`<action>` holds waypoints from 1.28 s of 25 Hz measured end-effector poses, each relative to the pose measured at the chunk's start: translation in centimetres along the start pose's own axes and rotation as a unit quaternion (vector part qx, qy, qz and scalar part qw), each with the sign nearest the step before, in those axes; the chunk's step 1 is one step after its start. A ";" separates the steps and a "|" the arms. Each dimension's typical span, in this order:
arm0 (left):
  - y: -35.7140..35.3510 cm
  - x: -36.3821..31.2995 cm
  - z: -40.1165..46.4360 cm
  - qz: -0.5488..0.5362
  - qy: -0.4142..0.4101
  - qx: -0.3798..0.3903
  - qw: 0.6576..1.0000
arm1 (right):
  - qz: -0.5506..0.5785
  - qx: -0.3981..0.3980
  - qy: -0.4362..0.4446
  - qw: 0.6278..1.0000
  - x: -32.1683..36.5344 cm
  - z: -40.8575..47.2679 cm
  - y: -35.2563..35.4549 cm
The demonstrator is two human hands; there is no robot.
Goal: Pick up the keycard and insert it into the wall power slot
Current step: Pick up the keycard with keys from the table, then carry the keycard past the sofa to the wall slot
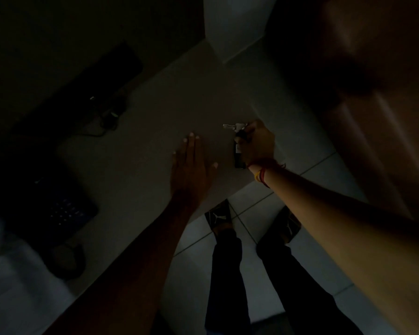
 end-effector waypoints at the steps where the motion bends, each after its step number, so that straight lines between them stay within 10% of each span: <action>1: 0.1 0.0 0.0 -0.001 0.007 -0.001 1.000 | 0.000 0.005 -0.010 1.000 -0.5 0.0 0.0; 18: 28.3 -14.8 -1.2 -0.021 -0.120 -0.087 0.989 | 0.127 0.014 0.064 0.990 16.5 -3.6 27.4; 32: 65.3 -49.5 -13.9 0.024 -0.382 -0.250 0.889 | 0.112 -0.286 0.207 0.929 33.0 -12.9 75.2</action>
Point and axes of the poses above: each hand's wrist, its own z-axis towards the middle knuckle, its own y-axis out of the back of the hand, x = y × z, the point moved 10 cm from there along z, towards the middle knuckle, and after that the axes turned 5 degrees about -x, right-handed, at the moved point
